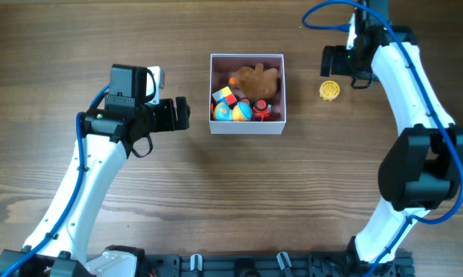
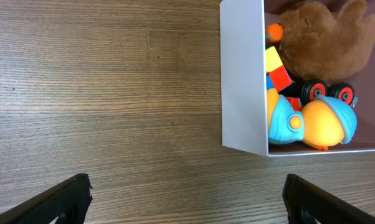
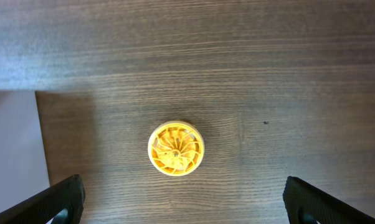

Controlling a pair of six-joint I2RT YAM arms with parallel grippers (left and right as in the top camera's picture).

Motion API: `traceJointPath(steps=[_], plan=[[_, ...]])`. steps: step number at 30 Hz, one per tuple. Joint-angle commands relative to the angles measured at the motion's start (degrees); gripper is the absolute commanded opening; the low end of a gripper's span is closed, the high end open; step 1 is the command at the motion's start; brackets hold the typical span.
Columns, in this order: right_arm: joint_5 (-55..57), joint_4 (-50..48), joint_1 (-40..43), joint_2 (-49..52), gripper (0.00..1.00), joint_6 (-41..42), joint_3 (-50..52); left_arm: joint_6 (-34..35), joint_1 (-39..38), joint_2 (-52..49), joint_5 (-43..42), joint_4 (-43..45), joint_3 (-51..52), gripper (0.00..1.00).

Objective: Pack container
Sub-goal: 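Lower the right gripper onto the yellow round toy and grasp it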

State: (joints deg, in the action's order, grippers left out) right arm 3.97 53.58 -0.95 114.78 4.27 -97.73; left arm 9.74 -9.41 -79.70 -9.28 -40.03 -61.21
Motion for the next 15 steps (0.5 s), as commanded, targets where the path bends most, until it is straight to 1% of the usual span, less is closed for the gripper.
traceJointPath(steps=[1, 3, 5, 15], plan=[[0.9, 0.4, 0.4, 5.2, 1.0, -4.3, 0.7, -0.7, 0.3, 0.2, -0.1, 0.1, 0.3, 1.0], [0.1, 0.4, 0.4, 7.8, 1.0, -4.4, 0.7, -0.7, 0.3, 0.2, -0.1, 0.1, 0.3, 1.0], [-1.6, 0.2, 0.4, 10.2, 1.0, -7.2, 0.7, -0.7, 0.3, 0.2, -0.1, 0.1, 0.3, 1.0], [-1.6, -1.0, 0.4, 15.8, 1.0, -7.6, 0.7, -0.7, 0.3, 0.2, -0.1, 0.1, 0.2, 1.0]])
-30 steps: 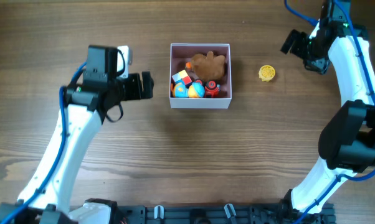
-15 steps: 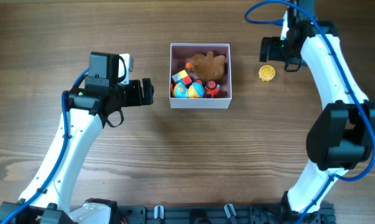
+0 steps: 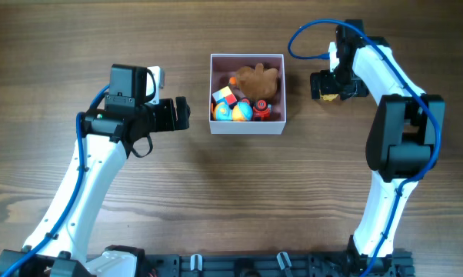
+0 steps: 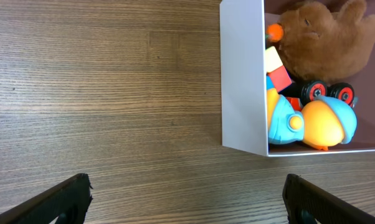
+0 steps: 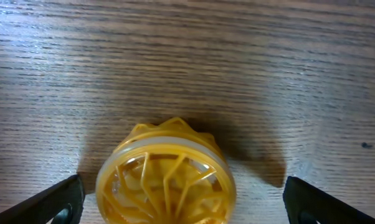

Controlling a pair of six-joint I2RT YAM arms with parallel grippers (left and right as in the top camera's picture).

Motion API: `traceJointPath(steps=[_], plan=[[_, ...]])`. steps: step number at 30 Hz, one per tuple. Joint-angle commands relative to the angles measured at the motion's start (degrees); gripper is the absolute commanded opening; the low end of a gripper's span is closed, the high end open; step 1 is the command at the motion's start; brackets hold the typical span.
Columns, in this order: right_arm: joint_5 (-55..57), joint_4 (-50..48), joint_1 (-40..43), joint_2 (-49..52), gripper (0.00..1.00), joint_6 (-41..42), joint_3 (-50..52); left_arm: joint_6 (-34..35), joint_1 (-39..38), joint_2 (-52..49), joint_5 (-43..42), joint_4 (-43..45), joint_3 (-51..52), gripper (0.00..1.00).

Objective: Pack container
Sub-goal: 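Lower the right gripper onto the yellow round toy and grasp it, then carry the yellow toy into the box with the right gripper and release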

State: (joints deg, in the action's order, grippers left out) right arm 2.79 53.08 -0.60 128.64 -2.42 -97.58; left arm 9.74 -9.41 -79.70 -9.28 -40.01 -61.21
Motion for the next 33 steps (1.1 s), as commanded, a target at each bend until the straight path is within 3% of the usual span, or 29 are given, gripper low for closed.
traceJointPath(steps=[1, 22, 24, 26, 27, 28, 30, 33], plan=[[-0.5, -0.7, 0.1, 2.1, 1.0, -0.9, 0.6, -0.7, 0.3, 0.2, -0.1, 0.1, 0.3, 1.0], [-1.1, -4.2, 0.1, 2.4, 1.0, -0.1, 0.6, -0.7, 0.3, 0.2, -0.1, 0.1, 0.3, 1.0], [-1.1, -4.2, 0.1, 2.4, 0.78, -0.2, 0.6, -0.7, 0.3, 0.2, -0.1, 0.1, 0.3, 1.0], [-1.2, -4.2, 0.1, 2.4, 0.78, 0.0, 0.6, -0.7, 0.3, 0.2, -0.1, 0.1, 0.3, 1.0], [-1.2, -4.2, 0.1, 2.4, 0.71, 0.0, 0.6, -0.7, 0.3, 0.2, -0.1, 0.1, 0.2, 1.0], [-1.1, -4.2, 0.1, 2.4, 0.57, 0.0, 0.6, -0.7, 0.3, 0.2, -0.1, 0.1, 0.3, 1.0], [-1.2, -4.2, 0.1, 2.4, 0.43, 0.0, 0.6, -0.7, 0.3, 0.2, -0.1, 0.1, 0.3, 1.0], [-1.2, -4.2, 0.1, 2.4, 0.41, 0.1, 0.6, -0.7, 0.3, 0.2, -0.1, 0.1, 0.3, 1.0]])
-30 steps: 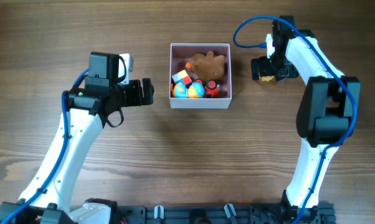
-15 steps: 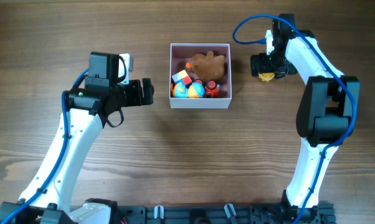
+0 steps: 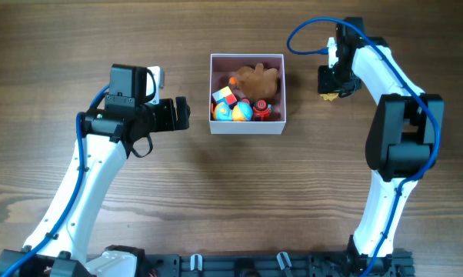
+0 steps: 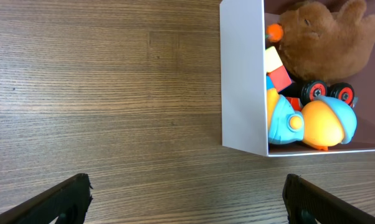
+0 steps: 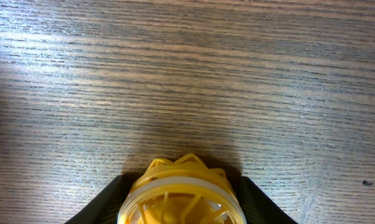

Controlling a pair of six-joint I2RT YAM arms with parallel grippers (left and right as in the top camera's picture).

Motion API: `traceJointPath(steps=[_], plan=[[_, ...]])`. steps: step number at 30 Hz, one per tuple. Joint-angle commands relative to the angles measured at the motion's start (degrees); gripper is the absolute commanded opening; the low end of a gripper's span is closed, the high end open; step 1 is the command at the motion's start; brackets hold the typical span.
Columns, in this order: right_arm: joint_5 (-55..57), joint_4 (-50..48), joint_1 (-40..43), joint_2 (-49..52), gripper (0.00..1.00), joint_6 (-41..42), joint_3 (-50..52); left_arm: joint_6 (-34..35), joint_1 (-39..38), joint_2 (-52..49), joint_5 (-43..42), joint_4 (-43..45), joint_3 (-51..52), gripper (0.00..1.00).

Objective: Pack container
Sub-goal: 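Carry the yellow toy into the box with the right gripper and release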

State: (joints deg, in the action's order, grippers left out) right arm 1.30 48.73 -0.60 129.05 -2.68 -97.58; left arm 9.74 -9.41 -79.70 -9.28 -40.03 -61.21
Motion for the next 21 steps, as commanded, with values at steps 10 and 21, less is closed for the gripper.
traceJointPath(steps=[10, 21], plan=[[0.3, 3.5, 0.1, 1.6, 0.36, 1.6, -1.5, -0.7, 0.3, 0.2, -0.1, 0.1, 0.3, 1.0], [-0.5, 13.9, -1.0, 0.8, 0.34, 4.2, -13.2, -0.7, 0.3, 0.2, -0.1, 0.1, 0.3, 1.0]])
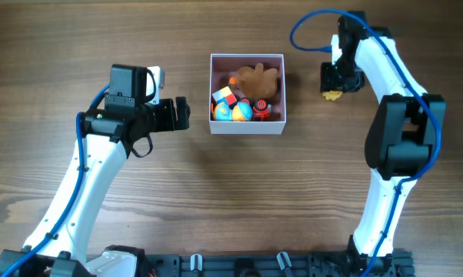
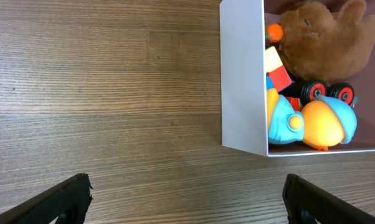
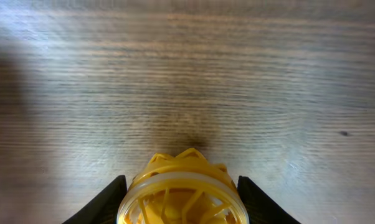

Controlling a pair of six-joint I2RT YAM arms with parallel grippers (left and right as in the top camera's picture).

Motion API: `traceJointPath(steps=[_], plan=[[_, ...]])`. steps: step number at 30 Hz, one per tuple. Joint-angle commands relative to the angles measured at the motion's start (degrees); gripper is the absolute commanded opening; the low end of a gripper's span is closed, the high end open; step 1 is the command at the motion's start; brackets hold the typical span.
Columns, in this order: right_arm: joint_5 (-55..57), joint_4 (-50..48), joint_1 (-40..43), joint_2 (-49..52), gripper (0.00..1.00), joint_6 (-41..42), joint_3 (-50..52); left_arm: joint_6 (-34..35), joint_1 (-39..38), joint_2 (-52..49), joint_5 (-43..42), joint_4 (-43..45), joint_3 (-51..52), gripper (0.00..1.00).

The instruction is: Pack container

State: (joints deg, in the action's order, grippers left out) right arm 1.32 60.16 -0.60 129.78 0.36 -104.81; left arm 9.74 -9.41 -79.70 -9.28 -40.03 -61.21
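A white square container [image 1: 247,126] stands in the middle of the table, holding a brown plush toy [image 1: 256,80], a coloured block, a toy car and a blue-and-orange toy. My right gripper [image 1: 333,91] is to its right, shut on a yellow ribbed wheel [image 3: 182,194]; the black fingers [image 3: 109,200] press both sides of it. The wheel appears lifted a little off the wood. My left gripper [image 1: 182,113] hovers open left of the container, with bare wood between its fingers [image 2: 63,199].
In the left wrist view the container's white wall [image 2: 242,78] lies ahead and to the right. Bare wood table [image 1: 231,200] surrounds the container on every side.
My right gripper, shut on the yellow wheel, has risen slightly; the table looks farther off and blurred in the wrist view. The left arm and container are unchanged.
My right gripper was open high above the yellow wheel lying right of the container. Then it was low with its fingers spread round the wheel. After that it was shut on the wheel, and now holds it slightly raised. The left arm stayed still.
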Motion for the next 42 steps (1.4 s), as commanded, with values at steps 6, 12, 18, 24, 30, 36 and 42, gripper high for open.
traceJointPath(steps=[6, 12, 18, 24, 30, 36, 42], plan=[[-4.8, 7.7, -4.9, -2.2, 0.35, 1.4, -14.3, -0.7, 0.3, 0.2, -0.1, 0.1, 0.3, 1.0], [-13.1, 7.6, -11.8, -4.4, 0.36, 6.2, -16.7, -0.7, 0.3, 0.2, -0.1, 0.1, 0.3, 1.0], [-13.2, 2.8, -20.4, -4.4, 0.48, 10.3, -16.7, -0.7, 0.3, 0.2, -0.1, 0.1, 0.2, 1.0], [-13.0, 0.2, -25.1, -4.4, 0.66, 10.4, -16.7, -0.7, 0.3, 0.2, -0.1, 0.1, 0.3, 1.0], [-11.1, -0.7, -25.3, -4.4, 0.99, 10.3, -16.7, -0.7, 0.3, 0.2, -0.1, 0.1, 0.3, 1.0], [12.9, 4.6, -20.7, -5.0, 1.0, 21.4, -16.7, -0.7, 0.3, 0.2, -0.1, 0.1, 0.3, 1.0], [13.9, 13.6, -6.7, -8.4, 1.0, 20.7, -16.7, -0.7, 0.3, 0.2, -0.1, 0.1, 0.3, 1.0]])
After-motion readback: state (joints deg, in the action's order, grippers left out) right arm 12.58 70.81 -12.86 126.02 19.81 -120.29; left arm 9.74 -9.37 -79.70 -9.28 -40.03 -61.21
